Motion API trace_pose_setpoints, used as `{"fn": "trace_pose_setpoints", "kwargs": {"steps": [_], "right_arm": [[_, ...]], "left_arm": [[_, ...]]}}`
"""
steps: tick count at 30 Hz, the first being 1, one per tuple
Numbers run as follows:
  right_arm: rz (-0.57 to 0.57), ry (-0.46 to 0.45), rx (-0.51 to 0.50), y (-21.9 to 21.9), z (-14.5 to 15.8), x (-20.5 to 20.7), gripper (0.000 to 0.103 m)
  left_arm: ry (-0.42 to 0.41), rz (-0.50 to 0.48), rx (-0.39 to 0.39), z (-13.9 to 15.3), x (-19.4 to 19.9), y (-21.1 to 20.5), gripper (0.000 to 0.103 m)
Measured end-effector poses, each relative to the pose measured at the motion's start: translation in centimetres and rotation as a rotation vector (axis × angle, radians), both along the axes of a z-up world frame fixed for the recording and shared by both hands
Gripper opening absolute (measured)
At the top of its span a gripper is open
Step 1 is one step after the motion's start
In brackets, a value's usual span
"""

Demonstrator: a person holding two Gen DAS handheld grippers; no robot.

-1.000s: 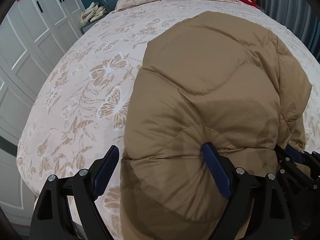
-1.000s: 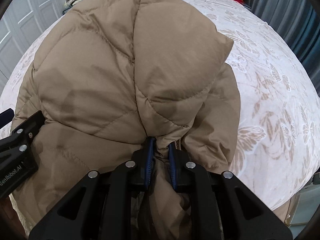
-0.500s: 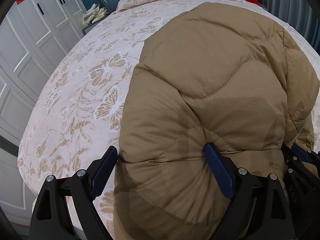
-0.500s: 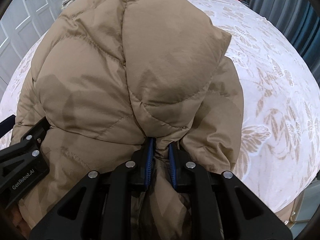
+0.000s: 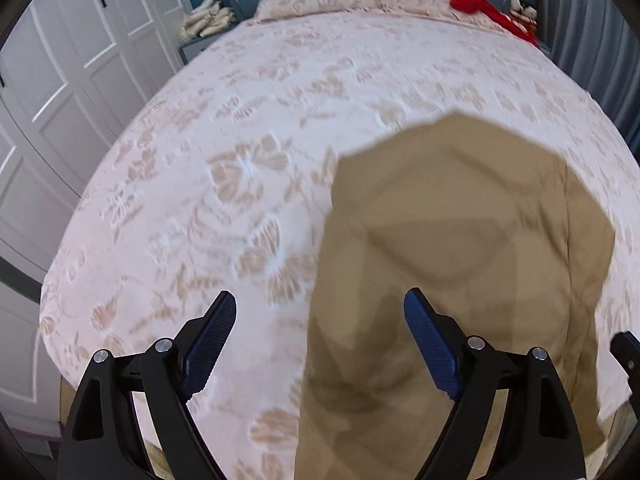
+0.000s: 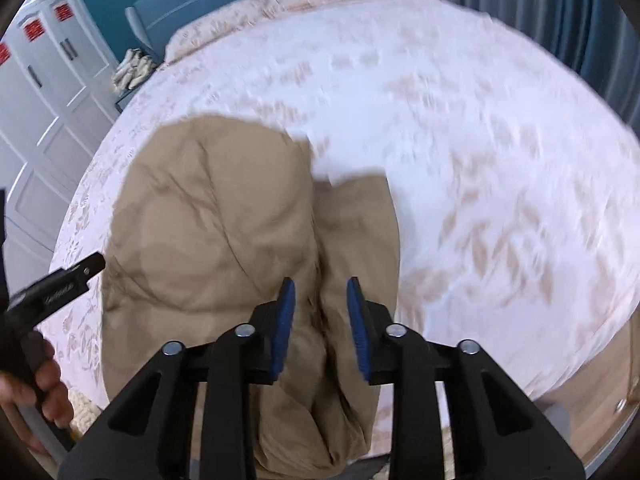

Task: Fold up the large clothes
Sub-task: 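Press the folded jacket flat with both open tools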

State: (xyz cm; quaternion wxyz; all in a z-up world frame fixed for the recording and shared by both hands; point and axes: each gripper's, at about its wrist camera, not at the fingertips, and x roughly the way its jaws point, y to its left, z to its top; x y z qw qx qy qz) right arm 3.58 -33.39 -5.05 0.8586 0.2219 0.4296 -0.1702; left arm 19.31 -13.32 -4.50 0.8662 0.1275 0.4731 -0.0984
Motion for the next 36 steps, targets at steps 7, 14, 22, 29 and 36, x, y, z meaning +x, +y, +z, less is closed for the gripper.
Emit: {"fn": "trace_pose_setpoints", "kwargs": {"steps": [7,14,22,29,36], "right_arm": [[0.084,-0.014,-0.072,1.8,0.4,7.3,0.025],[0.063,0.053,-0.048,0.7,-4.6,10.5,0.025],[0.058,0.049,-0.031,0.5,-7.1,11.2,0.023],[0.055,0.037,-0.031,0.5,-8.3,11.5,0.023],[0.053,0.018,-0.032,0.4,-9.3,11.7,0.023]], "left_arm": [[-0.021,-0.014,0.032,-0.5,2.8,-3.6,0.083],[-0.015,-0.007,0.042,-2.8,4.1,-4.8,0.086],[0.009,0.013,0.018,-5.1,4.8,-5.0,0.088],[0.003,0.03,0.0,-6.9,5.0,-4.9,0.09],[-0.029,0.046,0.01,-8.0,5.1,-5.3,0.092]]}}
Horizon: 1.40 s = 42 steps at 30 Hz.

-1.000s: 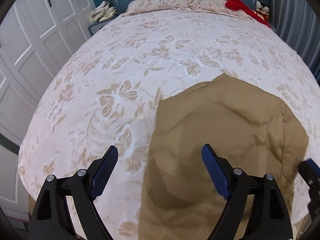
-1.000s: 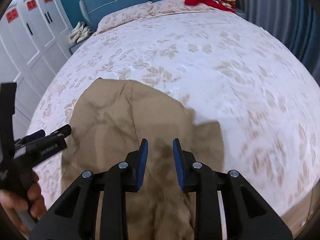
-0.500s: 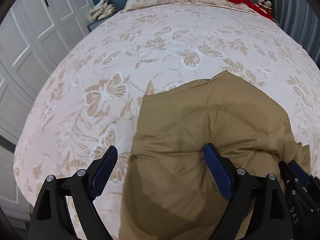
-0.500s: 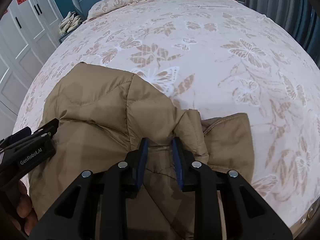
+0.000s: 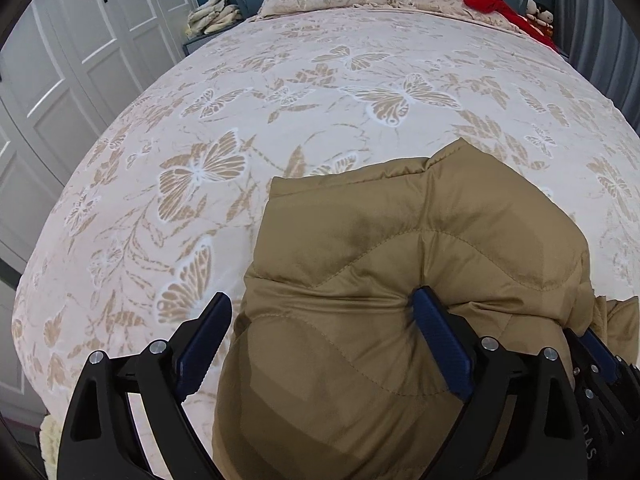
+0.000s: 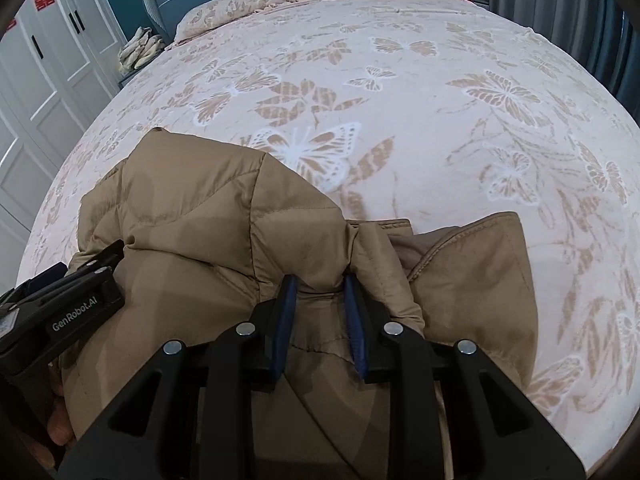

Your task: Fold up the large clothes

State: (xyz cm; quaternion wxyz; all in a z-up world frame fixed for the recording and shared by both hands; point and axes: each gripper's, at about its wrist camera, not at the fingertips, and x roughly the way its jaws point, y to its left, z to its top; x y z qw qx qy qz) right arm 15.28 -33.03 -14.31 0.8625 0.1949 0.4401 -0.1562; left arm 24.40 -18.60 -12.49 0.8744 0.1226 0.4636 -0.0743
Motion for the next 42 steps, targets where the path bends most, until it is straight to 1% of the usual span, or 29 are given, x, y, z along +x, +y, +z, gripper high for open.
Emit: {"fn": "trace_pose_setpoints", "kwargs": {"steps": [8,10,12,13,14,15,16,18,19,20,22,23,26,27,28,30,32,34,35,36,37,38,40,41,42], "right_arm": [[-0.005,-0.024,-0.023,0.2,-0.3,0.0,0.023],[-0.001,-0.034,-0.003,-0.1,0.4,-0.4,0.024],[-0.007,-0.028,0.025,-0.2,1.5,-1.4,0.027],[-0.019,-0.035,0.048,-0.4,2.5,-2.6,0.035],[-0.028,-0.047,0.061,-0.5,3.1,-3.5,0.052],[-0.035,-0.058,0.077,-0.5,3.8,-4.7,0.066],[-0.044,-0.057,0.084,-0.6,4.2,-5.9,0.086],[-0.056,-0.053,0.097,-0.6,4.7,-8.6,0.087],[-0.054,-0.039,0.112,-0.6,4.4,-9.6,0.087],[-0.058,-0.01,0.151,-0.8,3.7,-10.5,0.087],[-0.074,0.012,0.257,-1.2,2.2,-11.9,0.087],[-0.098,0.006,0.351,-1.6,1.1,-12.7,0.087],[-0.142,-0.01,0.525,-1.8,-1.0,-13.7,0.088],[-0.145,-0.02,0.57,-1.5,-1.5,-13.8,0.088],[-0.143,-0.025,0.581,-1.2,-1.7,-13.7,0.089],[-0.127,-0.026,0.548,-0.5,-1.6,-13.1,0.09],[-0.122,-0.024,0.537,-0.2,-1.6,-12.5,0.09],[-0.111,-0.02,0.525,0.0,-1.5,-11.7,0.089],[-0.095,-0.016,0.51,0.3,-1.3,-11.2,0.082],[-0.076,-0.017,0.505,0.4,-1.0,-10.9,0.077],[-0.054,-0.017,0.5,0.7,-0.8,-10.2,0.069],[-0.031,-0.012,0.483,0.9,-0.5,-9.4,0.062],[0.009,0.001,0.437,1.3,0.3,-7.8,0.051],[0.02,0.006,0.418,1.4,0.5,-7.2,0.046],[0.03,0.011,0.395,1.6,0.8,-6.6,0.044]], "left_arm": [[-0.052,0.007,0.031,-0.4,-0.4,-0.4,0.093],[-0.056,-0.001,0.006,0.3,-0.7,0.1,0.093],[-0.017,-0.027,-0.049,1.4,-1.1,1.6,0.092],[0.017,-0.035,-0.09,2.2,-1.4,3.0,0.093],[0.044,-0.038,-0.136,2.9,-1.7,4.4,0.092],[0.067,-0.038,-0.173,3.4,-2.1,5.6,0.092],[0.101,-0.035,-0.218,4.0,-2.5,7.3,0.092],[0.166,-0.023,-0.279,4.2,-3.1,10.2,0.093],[0.197,-0.012,-0.293,4.0,-3.4,11.1,0.093],[0.249,0.0,-0.318,3.4,-3.6,12.5,0.093],[0.313,0.012,-0.374,2.4,-4.3,13.9,0.093],[0.356,0.013,-0.418,1.8,-4.7,14.7,0.093],[0.443,-0.006,-0.509,0.5,-5.8,15.3,0.095],[0.486,-0.017,-0.547,-0.1,-6.3,15.2,0.095],[0.516,-0.022,-0.567,-0.6,-6.6,15.0,0.097],[0.535,-0.027,-0.586,-1.3,-6.7,14.5,0.098],[0.511,-0.031,-0.569,-1.2,-6.6,13.9,0.098],[0.443,-0.076,-0.485,-0.1,-6.7,12.4,0.097],[0.387,-0.132,-0.415,0.9,-6.9,11.0,0.092],[0.348,-0.178,-0.369,1.6,-7.0,10.0,0.08],[0.309,-0.233,-0.319,2.4,-7.2,8.7,0.075],[0.271,-0.272,-0.248,3.1,-7.5,7.2,0.074],[0.238,-0.313,-0.198,3.5,-7.5,5.6,0.07],[0.223,-0.323,-0.184,3.7,-7.5,5.0,0.068],[0.217,-0.325,-0.181,3.9,-7.4,4.3,0.065]]}}
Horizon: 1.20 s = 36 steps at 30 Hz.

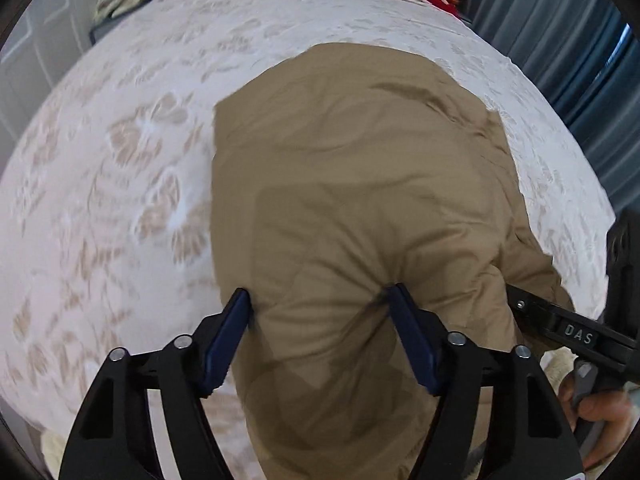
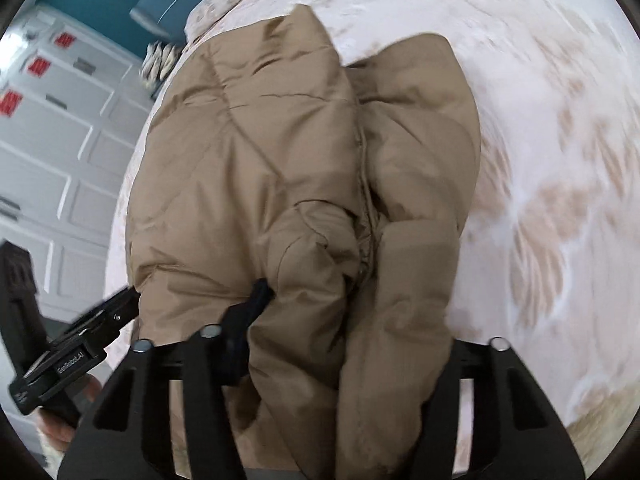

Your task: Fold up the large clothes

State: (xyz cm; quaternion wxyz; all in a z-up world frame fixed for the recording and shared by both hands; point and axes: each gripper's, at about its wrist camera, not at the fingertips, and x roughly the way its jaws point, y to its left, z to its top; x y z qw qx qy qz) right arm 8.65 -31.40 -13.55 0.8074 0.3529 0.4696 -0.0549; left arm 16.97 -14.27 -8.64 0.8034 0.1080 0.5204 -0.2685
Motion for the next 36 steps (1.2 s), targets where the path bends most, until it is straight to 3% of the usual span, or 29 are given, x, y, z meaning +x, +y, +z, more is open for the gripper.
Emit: {"fn": "trace_pose_setpoints", "kwargs": {"steps": [7,10,13,15,17,22,25,27,29,30,32,36], "right_arm": [[-0.017,-0.006,-0.074,0.8,1.0,2.8,0.035],[-0.049,-0.007,-0.034,0.4,2.1,0.4,0.028],[-0.055,0.009,-0.027,0.3,2.8,-3.4,0.028],[-0.054,0.038,-0.032,0.4,1.9,-4.6,0.038],[-0.062,0.059,-0.007,0.3,0.5,-5.0,0.062],[-0.113,0.018,0.276,-0.3,-3.1,-5.0,0.069],[-0.102,-0.037,0.347,0.0,-4.2,-4.2,0.069],[-0.101,-0.06,0.397,-0.2,-4.8,-4.1,0.063],[-0.092,-0.092,0.442,-0.1,-5.0,-3.7,0.049],[-0.089,-0.106,0.449,-0.2,-5.1,-3.9,0.045],[-0.076,-0.131,0.433,0.1,-4.4,-4.1,0.032],[-0.012,-0.155,0.288,2.2,-1.4,-1.9,0.027]], "left_arm": [[-0.047,-0.013,-0.009,1.6,1.2,-0.6,0.049],[0.035,-0.003,-0.064,2.2,2.1,1.8,0.048],[0.093,0.024,-0.083,1.7,2.0,5.0,0.051],[0.121,0.045,-0.079,0.5,1.8,6.3,0.064],[0.139,0.073,-0.098,-0.5,1.4,6.8,0.068],[0.244,0.1,-0.203,-2.5,1.5,7.4,0.086],[0.378,0.115,-0.343,-4.6,2.1,7.8,0.093],[0.39,0.125,-0.376,-5.2,2.2,7.8,0.094],[0.388,0.121,-0.401,-5.2,2.2,7.7,0.092],[0.377,0.113,-0.405,-4.9,2.2,7.7,0.087],[0.314,0.086,-0.397,-3.7,2.0,7.7,0.078],[0.194,0.055,-0.403,-1.0,3.1,8.1,0.071]]}}
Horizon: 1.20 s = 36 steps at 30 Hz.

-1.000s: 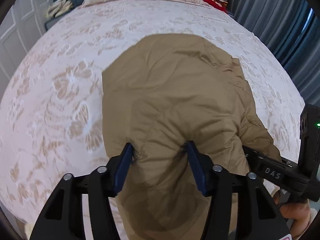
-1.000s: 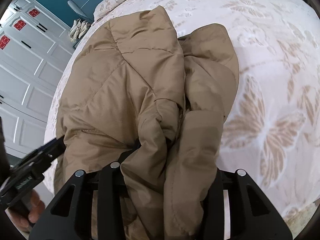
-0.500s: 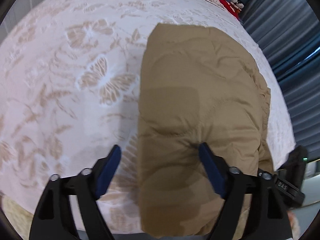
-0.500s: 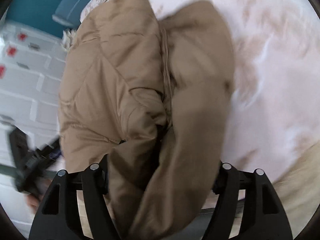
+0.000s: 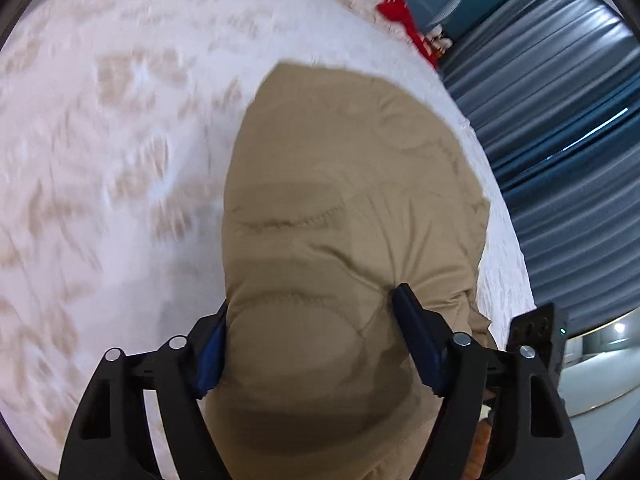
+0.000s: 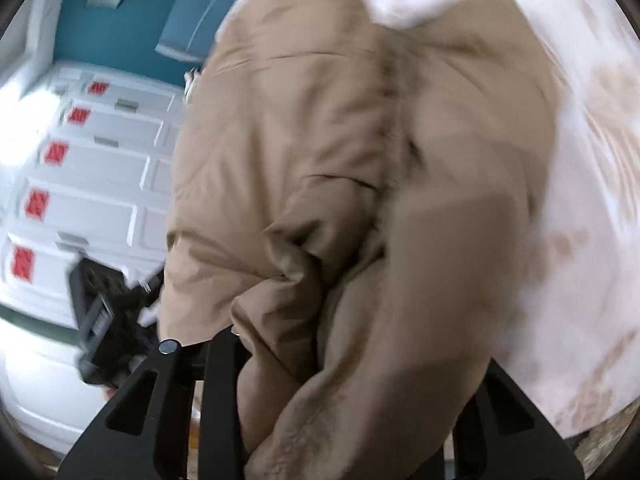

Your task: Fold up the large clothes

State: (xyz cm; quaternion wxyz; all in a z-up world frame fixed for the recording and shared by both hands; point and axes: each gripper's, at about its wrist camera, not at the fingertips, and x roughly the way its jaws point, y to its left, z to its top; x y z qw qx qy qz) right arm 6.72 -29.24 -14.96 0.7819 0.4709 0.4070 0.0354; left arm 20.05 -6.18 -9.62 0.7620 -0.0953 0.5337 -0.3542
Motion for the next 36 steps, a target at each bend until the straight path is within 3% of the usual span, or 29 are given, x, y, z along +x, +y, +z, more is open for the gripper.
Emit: {"fn": "trace_pose_setpoints", "kwargs": {"steps": [7,17,23,27,31,36], "right_arm": [[0.12,-0.062,-0.337,2.7,5.0,9.3,0.022],[0.235,-0.08,-0.551,5.1,5.2,23.1,0.022],[0.304,-0.08,-0.677,4.9,4.1,28.5,0.022],[0.326,-0.05,-0.677,4.3,2.3,29.6,0.022],[0.286,-0.011,-0.553,1.9,2.0,28.7,0.033],[0.2,0.051,-0.415,-0.8,2.9,23.9,0.053]], "left_arm": [[-0.124,0.023,-0.01,2.8,4.9,0.9,0.07],[-0.199,0.136,0.055,2.5,15.8,2.8,0.068],[-0.239,0.148,0.116,1.2,20.7,3.1,0.066],[-0.258,0.141,0.168,-0.4,22.0,2.7,0.066],[-0.276,0.161,0.236,-0.4,21.5,2.4,0.07],[-0.381,0.203,0.469,1.4,18.5,1.6,0.076]]}}
